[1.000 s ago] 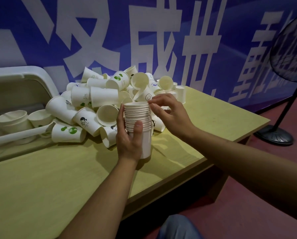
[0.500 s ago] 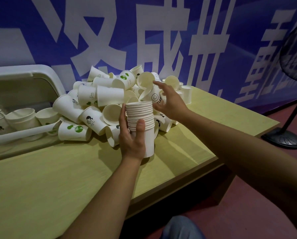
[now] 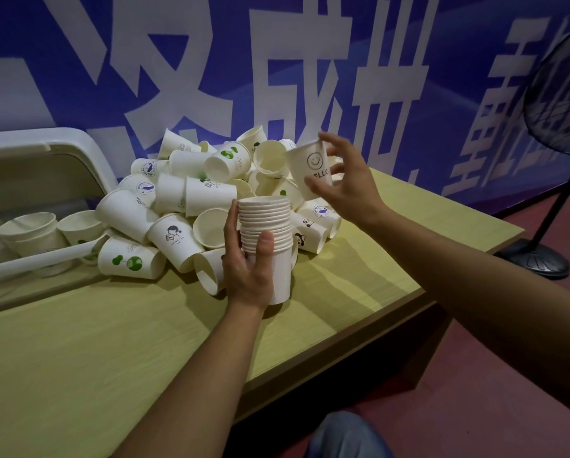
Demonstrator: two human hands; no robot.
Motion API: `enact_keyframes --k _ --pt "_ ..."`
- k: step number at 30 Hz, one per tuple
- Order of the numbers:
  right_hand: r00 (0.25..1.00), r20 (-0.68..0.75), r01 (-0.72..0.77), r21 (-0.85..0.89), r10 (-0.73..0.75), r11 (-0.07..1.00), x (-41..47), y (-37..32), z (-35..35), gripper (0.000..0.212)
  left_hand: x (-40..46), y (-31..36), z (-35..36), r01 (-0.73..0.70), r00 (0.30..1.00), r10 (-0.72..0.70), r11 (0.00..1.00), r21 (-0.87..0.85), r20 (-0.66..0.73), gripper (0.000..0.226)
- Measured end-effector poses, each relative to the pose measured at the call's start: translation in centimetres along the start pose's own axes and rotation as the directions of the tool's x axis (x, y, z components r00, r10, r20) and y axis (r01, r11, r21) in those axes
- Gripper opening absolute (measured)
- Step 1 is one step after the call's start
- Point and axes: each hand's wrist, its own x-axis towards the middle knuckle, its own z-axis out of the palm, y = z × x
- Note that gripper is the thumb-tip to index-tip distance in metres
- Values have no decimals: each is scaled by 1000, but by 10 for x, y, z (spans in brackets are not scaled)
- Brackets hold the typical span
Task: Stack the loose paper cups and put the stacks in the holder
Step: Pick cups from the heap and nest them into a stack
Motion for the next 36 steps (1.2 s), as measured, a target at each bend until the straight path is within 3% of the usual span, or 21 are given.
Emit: enact_keyframes --k 6,11,18,25,36 --pt "998 -22 -55 280 64 959 -5 -33 -4 70 -4 6 -1 -37 991 28 997 67 131 67" --pt "995 96 -41 327 10 944 -20 -52 10 69 -6 6 0 -22 989 10 996 81 151 63" --pt "994 106 -37 254 10 966 -45 -46 25 56 -6 6 -1 -3 991 -3 999 38 137 66" --pt "998 63 -46 239 32 970 -49 -36 20 20 0 0 -1 -4 999 4 1000 -12 40 83" --pt "983 180 -63 151 35 987 -57 -33 0 31 -2 7 0 -13 997 8 998 68 76 81"
